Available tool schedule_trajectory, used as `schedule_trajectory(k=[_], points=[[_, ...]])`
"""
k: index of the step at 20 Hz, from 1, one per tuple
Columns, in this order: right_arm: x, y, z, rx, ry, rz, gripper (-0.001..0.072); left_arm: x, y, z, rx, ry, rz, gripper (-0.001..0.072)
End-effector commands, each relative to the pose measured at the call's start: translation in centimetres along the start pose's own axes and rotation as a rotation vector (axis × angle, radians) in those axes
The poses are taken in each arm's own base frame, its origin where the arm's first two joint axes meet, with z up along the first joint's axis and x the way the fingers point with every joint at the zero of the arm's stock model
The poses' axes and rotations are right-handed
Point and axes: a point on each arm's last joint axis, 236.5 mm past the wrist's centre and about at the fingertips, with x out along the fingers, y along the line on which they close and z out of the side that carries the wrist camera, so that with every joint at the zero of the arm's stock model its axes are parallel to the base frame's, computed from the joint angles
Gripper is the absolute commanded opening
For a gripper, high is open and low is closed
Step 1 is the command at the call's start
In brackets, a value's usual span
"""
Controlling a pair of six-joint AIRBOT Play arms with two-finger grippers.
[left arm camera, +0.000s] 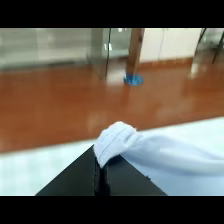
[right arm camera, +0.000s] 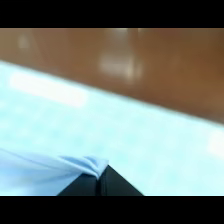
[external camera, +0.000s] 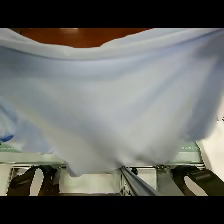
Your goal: Fold the shirts.
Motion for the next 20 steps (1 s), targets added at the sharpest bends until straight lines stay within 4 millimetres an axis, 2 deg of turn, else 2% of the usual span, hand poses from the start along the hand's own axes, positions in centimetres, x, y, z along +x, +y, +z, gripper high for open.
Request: schedule_trajectory(k=[1, 4, 7, 9, 11, 12, 13, 14, 15, 17, 18, 20], points=[[11.7, -2.7, -3.5, 0.072, 0.178, 0.022, 0.0022, 5.6, 6.0, -9.1, -0.219, 0.157, 0.042, 0.002], [21.7, -4.9, -5.2, 0.162, 0.228, 0.037, 0.0022, 10.2, 11.3, -14.9, -0.314, 0.232, 0.11, 0.002], [30.4, -6.3, -6.4, 0.255, 0.238, 0.073, 0.0022, 15.7, 14.5, -19.3, -0.377, 0.306, 0.135, 0.0021], [34.9, -6.8, -6.6, 0.335, 0.223, 0.097, 0.0022, 19.2, 15.8, -22.3, -0.419, 0.337, 0.158, 0.0021], [38.1, -7.7, -6.9, 0.45, 0.211, 0.114, 0.0023, 21.9, 16.2, -24.8, -0.501, 0.35, 0.164, 0.0021], [39.1, -8.4, -7.3, 0.512, 0.216, 0.135, 0.0035, 22.9, 16.3, -25.8, -0.562, 0.353, 0.161, 0.0025], [39.5, -8.9, -7.7, 0.576, 0.227, 0.169, 0.0265, 23.6, 16.4, -26.5, -0.608, 0.362, 0.157, 0.0139], [39.2, -9.5, -8.2, 0.622, 0.249, 0.211, 0.0605, 24.0, 16.6, -27.1, -0.623, 0.375, 0.156, 0.0502], [38.2, -10.5, -8.9, 0.64, 0.283, 0.237, 0.0626, 24.0, 16.7, -27.3, -0.63, 0.391, 0.149, 0.0701], [34.4, -13.7, -11.6, 0.659, 0.417, 0.228, 0.0626, 22.5, 17.3, -27.7, -0.64, 0.453, 0.122, 0.0702], [31.5, -15.5, -13.8, 0.655, 0.526, 0.214, 0.0625, 21.1, 17.9, -28.3, -0.656, 0.504, 0.11, 0.0702], [24.6, -19.0, -19.4, 0.618, 0.781, 0.105, 0.0625, 16.7, 19.6, -31.1, -0.757, 0.657, 0.149, 0.0701]])
